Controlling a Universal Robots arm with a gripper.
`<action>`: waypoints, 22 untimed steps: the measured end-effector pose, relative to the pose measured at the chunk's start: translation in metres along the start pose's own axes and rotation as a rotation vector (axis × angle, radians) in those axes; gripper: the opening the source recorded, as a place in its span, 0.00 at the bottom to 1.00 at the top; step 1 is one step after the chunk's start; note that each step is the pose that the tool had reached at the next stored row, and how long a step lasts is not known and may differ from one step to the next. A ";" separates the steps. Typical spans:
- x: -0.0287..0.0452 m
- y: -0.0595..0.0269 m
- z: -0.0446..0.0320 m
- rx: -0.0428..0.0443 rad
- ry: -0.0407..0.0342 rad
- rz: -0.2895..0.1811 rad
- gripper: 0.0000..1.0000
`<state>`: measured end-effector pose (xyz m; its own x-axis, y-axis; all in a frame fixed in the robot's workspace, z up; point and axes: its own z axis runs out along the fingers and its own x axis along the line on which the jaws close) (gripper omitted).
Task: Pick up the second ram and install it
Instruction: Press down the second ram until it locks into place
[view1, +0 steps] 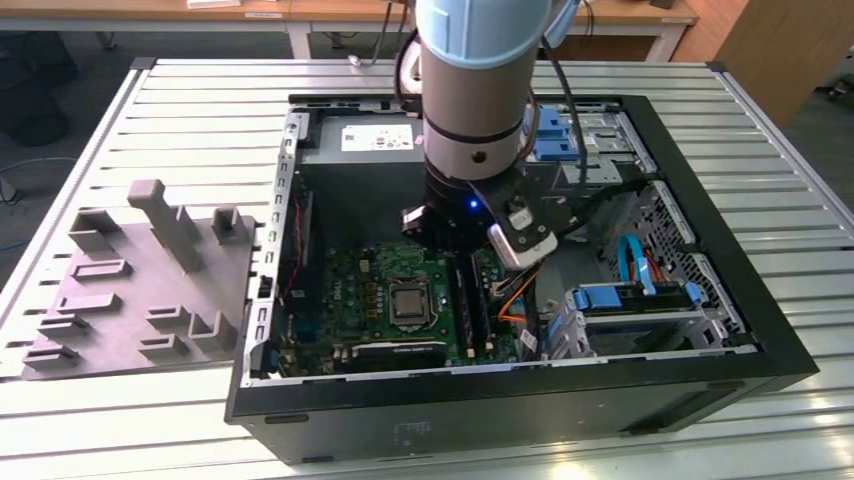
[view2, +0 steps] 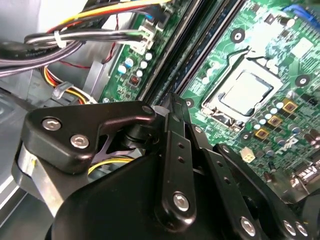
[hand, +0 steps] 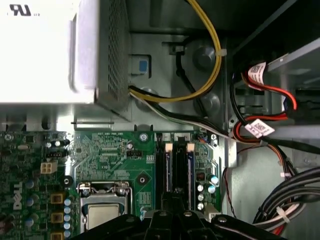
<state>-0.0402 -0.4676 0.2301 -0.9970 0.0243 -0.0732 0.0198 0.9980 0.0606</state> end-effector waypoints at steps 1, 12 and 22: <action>0.0000 -0.0018 -0.0001 0.0001 0.0000 0.000 0.11; -0.0006 -0.0251 -0.0015 0.0019 -0.0001 0.000 0.11; -0.0009 -0.0374 -0.0022 0.0321 -0.0007 -0.001 0.11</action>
<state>-0.0402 -0.5051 0.2301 -0.9970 0.0232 -0.0740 0.0211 0.9994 0.0285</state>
